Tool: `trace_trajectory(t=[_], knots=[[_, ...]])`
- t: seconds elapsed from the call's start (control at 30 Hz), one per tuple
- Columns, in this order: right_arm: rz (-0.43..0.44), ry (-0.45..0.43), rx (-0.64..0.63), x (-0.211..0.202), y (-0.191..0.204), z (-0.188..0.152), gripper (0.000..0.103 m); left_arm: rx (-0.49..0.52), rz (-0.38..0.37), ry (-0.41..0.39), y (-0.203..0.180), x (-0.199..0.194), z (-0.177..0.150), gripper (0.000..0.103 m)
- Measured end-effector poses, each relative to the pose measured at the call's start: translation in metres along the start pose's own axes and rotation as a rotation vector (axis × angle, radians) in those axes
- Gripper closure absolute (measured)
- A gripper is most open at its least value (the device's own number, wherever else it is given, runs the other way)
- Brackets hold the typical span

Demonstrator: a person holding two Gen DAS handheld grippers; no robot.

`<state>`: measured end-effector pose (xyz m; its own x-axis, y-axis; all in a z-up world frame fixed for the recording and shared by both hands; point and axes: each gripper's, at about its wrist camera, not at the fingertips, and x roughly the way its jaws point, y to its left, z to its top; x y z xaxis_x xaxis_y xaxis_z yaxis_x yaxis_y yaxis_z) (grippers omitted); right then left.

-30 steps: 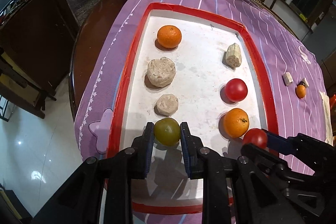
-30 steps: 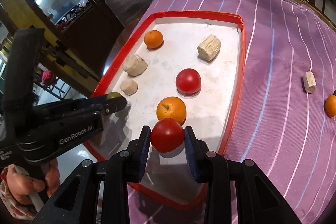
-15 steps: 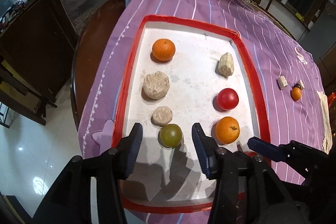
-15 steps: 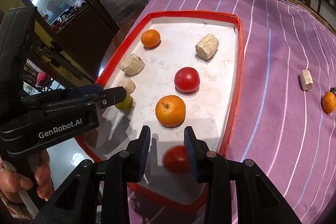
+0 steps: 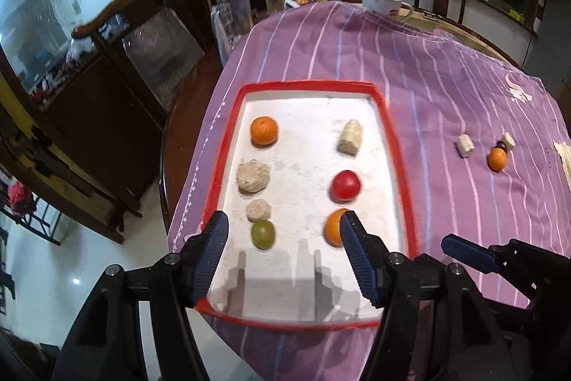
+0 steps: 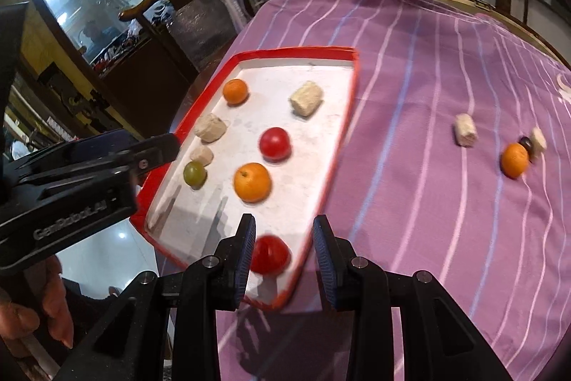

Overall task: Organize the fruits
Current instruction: 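Move both open tools back over the remaining items on the cloth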

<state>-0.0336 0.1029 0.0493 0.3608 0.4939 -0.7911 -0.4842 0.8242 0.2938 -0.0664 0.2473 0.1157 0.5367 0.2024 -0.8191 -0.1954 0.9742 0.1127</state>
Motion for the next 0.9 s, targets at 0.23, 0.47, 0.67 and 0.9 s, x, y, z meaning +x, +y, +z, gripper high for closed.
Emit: trace_trajectory(t=[0.23, 0.47, 0.67, 0.9], knots=[[-0.007, -0.038, 0.020, -0.035, -0.030, -0.013, 0.066, 0.055, 0.025, -0.043, -0.043, -0.028, -0.005, 0.037], [-0.024, -0.076, 0.033, -0.067, -0.059, -0.026, 0.066, 0.088, 0.021, -0.082, -0.086, -0.052, -0.010, 0.037], [-0.036, -0.104, 0.064, -0.091, -0.086, -0.038, 0.066, 0.120, 0.025, -0.105, -0.116, -0.067, -0.016, 0.036], [-0.043, -0.129, 0.078, -0.111, -0.105, -0.046, 0.066, 0.164, 0.030, -0.131, -0.147, -0.081, -0.021, 0.032]])
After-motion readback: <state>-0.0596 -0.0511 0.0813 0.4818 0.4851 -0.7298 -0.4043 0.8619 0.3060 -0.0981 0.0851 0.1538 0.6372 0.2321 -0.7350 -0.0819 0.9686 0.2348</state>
